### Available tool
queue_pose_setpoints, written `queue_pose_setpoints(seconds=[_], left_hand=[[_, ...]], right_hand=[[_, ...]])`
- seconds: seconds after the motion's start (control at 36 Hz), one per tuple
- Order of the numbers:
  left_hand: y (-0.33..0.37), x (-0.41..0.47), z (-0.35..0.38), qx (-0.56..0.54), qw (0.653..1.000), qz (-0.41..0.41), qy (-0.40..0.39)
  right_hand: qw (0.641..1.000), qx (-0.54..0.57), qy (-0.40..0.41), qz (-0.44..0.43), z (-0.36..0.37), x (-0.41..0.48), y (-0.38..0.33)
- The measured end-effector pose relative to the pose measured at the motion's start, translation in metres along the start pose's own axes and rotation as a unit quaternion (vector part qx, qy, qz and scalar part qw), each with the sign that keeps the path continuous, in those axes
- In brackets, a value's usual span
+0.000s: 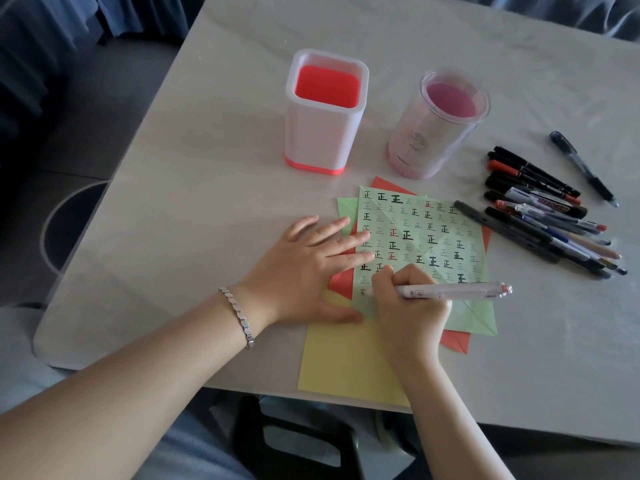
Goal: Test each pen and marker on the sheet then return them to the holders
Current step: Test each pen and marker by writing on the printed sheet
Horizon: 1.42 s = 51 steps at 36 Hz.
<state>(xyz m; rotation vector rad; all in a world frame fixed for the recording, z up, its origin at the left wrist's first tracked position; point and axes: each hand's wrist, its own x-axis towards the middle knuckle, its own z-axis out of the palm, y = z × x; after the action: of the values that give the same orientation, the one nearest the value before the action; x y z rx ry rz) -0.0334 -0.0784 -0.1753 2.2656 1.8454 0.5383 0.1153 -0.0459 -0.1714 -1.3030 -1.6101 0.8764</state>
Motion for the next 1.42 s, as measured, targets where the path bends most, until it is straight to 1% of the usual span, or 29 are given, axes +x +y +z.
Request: queue_pose_setpoints(seconds=[0.14,0.28,0.39,0.58,0.69,0.81,0.86,0.92,1.0,1.06,1.08,1.14,1.19,1.22,1.31,1.36,1.42], left_hand=[[0.0,0.0,0.0,0.003,1.0,-0.001,-0.001],[0.0,0.0,0.0,-0.003,1.0,-0.003,-0.002],[0.0,0.0,0.0,-0.005,1.0,-0.006,-0.006],[-0.001,0.0,0.001,0.002,1.0,-0.001,-0.007],[0.0,0.0,-0.001,0.0,1.0,0.0,-0.005],[0.0,0.0,-0.001,0.017,1.0,-0.005,-0.025],[0.001,0.0,-0.002,0.026,0.999,-0.009,-0.034],[0.0,0.0,-0.002,0.017,0.999,-0.012,-0.04],[-0.001,-0.001,0.0,0.017,0.999,-0.002,-0.035],[0.002,-0.001,0.002,0.013,1.0,-0.001,-0.026],[0.004,0.0,0.003,0.01,1.0,-0.003,-0.021],[0.008,0.001,0.003,0.01,1.0,-0.008,-0.013],[0.009,0.001,0.004,0.016,1.0,-0.009,-0.007],[0.009,0.001,0.005,0.017,1.0,-0.007,-0.006],[0.008,0.001,0.006,0.013,1.0,-0.003,-0.005],[0.008,0.001,0.006,0.015,1.0,-0.005,-0.001],[0.009,0.001,0.007,0.024,1.0,-0.005,0.0]], right_hand=[[1.0,-0.021,-0.005,0.002,0.001,0.0,-0.003],[1.0,0.007,-0.01,0.021,-0.001,-0.001,-0.004],[1.0,-0.015,-0.023,-0.002,0.0,-0.001,-0.001],[0.998,-0.053,0.028,-0.019,-0.001,0.001,0.002],[0.999,-0.031,0.034,0.022,-0.002,0.001,-0.001],[0.992,0.066,0.053,0.089,-0.012,0.004,-0.006],[0.987,0.1,0.039,0.118,-0.022,0.008,-0.012],[0.984,0.121,0.017,0.129,-0.035,0.014,-0.015],[0.982,0.124,-0.029,0.137,-0.059,0.025,-0.016],[0.982,0.106,-0.061,0.145,-0.073,0.029,-0.018],[0.985,0.082,-0.066,0.136,-0.08,0.031,-0.019],[0.995,0.033,-0.045,0.085,-0.092,0.035,-0.024],[0.999,0.016,-0.024,0.036,-0.103,0.04,-0.027],[0.999,0.016,-0.017,0.028,-0.109,0.043,-0.028],[0.998,0.05,-0.022,0.021,-0.12,0.049,-0.033],[0.996,0.062,-0.05,0.036,-0.124,0.05,-0.038],[0.991,0.062,-0.093,0.072,-0.125,0.05,-0.042]])
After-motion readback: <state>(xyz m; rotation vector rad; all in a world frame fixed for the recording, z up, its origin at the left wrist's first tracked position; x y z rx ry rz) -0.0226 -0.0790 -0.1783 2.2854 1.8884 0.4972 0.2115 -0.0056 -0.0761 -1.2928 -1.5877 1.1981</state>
